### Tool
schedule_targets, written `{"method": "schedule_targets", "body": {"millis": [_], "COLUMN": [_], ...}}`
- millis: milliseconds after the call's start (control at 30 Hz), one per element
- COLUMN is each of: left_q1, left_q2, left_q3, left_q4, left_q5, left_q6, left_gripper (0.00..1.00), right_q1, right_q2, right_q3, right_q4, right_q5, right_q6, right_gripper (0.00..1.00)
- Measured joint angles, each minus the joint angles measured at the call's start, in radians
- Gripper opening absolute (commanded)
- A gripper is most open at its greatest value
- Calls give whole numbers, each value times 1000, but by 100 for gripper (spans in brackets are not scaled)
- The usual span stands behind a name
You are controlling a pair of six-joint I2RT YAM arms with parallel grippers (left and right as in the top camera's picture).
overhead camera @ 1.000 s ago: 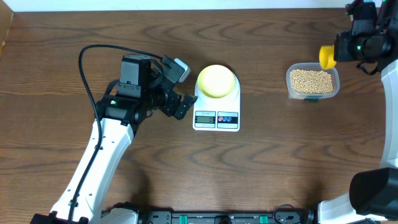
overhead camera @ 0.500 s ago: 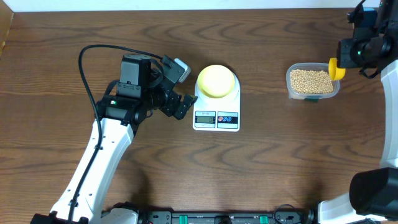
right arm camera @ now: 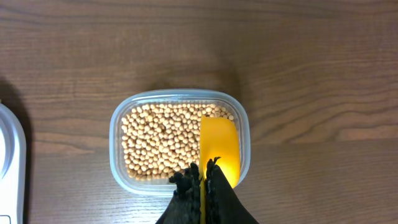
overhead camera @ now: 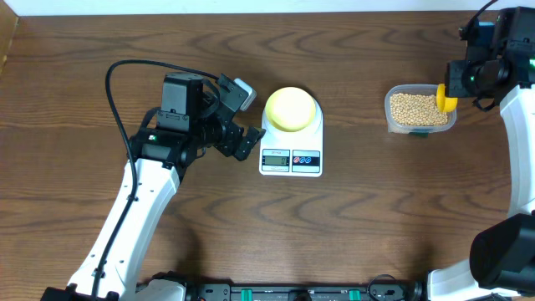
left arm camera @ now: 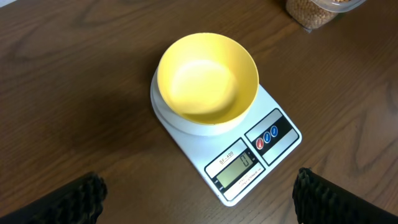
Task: Scoop item into bowl and weigh 50g on scale
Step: 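Lower the yellow scoop into the soybeans with the right gripper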
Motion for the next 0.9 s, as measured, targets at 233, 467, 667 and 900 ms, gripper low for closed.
{"method": "schedule_targets", "body": {"millis": [233, 467, 667, 900], "left_q1": [0, 0, 0, 0], "left_q2": [0, 0, 0, 0], "left_q3": [0, 0, 0, 0], "left_q4": [0, 0, 0, 0], "left_q5": [0, 0, 0, 0], "left_q6": [0, 0, 0, 0], "left_gripper": [98, 98, 98, 98], "right_q1": [0, 0, 0, 0], "right_q2": [0, 0, 0, 0], "right_q3": [-40, -98, -141, -167], "right_q4": [56, 118, 154, 203], "right_q5": [17, 21, 22, 21], "right_q6": [3, 3, 3, 3], "right_gripper": [2, 2, 1, 1]}}
